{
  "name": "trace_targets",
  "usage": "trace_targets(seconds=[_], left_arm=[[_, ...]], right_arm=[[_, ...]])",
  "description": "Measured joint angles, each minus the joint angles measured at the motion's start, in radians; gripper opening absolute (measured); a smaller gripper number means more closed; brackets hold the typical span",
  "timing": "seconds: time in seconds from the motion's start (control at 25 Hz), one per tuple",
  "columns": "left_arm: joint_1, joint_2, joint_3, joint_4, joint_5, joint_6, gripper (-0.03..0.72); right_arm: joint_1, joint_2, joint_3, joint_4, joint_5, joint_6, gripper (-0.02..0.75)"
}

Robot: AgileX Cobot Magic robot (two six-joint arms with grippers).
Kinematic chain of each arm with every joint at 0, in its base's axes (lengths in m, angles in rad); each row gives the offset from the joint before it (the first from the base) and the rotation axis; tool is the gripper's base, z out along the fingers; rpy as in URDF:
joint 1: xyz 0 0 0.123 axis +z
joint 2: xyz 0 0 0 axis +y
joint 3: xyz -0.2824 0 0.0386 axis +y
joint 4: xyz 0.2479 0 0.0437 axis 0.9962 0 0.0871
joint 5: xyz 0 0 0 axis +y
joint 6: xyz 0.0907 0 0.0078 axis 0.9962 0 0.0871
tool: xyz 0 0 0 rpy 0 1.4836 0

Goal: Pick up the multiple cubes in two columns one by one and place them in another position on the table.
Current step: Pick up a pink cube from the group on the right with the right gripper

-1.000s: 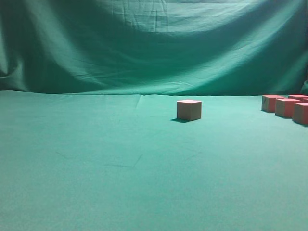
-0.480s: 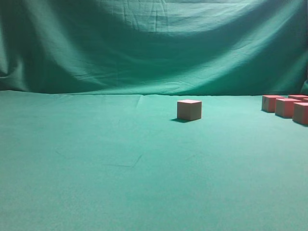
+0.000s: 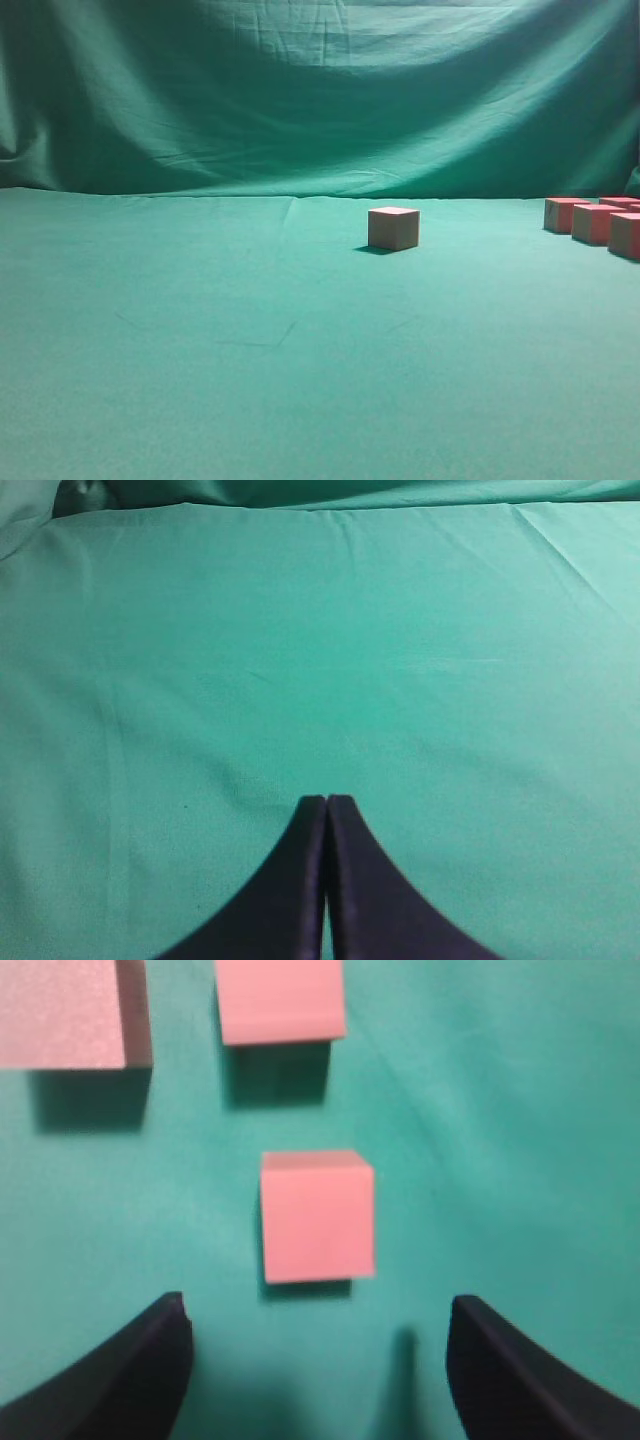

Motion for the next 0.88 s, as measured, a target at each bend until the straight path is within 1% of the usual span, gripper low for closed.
trace_targets(seconds=[0.28, 0.44, 0.48, 0.52, 0.56, 0.68, 0.72, 0.88], left_arm=[[0.0, 0.0, 0.0, 0.0, 0.0, 0.0, 0.0], [0.0, 0.0, 0.0, 0.0, 0.0, 0.0, 0.0], [0.0, 0.0, 0.0, 0.0, 0.0, 0.0, 0.0], [0.0, 0.0, 0.0, 0.0, 0.0, 0.0, 0.0], [0.0, 0.0, 0.0, 0.0, 0.0, 0.0, 0.0], [0.0, 0.0, 0.0, 0.0, 0.0, 0.0, 0.0], [0.0, 0.0, 0.0, 0.0, 0.0, 0.0, 0.0], [0.0, 0.0, 0.0, 0.0, 0.0, 0.0, 0.0]], right_arm=[[-0.003, 0.092, 0.0, 0.002, -0.129, -0.004, 0.524], [-0.011, 0.127, -0.004, 0.005, -0.158, -0.004, 0.524], [-0.011, 0.133, -0.007, 0.007, -0.161, -0.004, 0.494], [-0.011, 0.137, -0.008, 0.012, -0.164, -0.004, 0.494], [-0.011, 0.139, -0.01, 0.017, -0.166, -0.004, 0.427], [-0.011, 0.139, -0.013, 0.024, -0.161, -0.004, 0.349], [-0.011, 0.139, -0.013, 0.025, -0.158, -0.004, 0.366], [-0.011, 0.139, -0.013, 0.028, -0.156, -0.004, 0.366]])
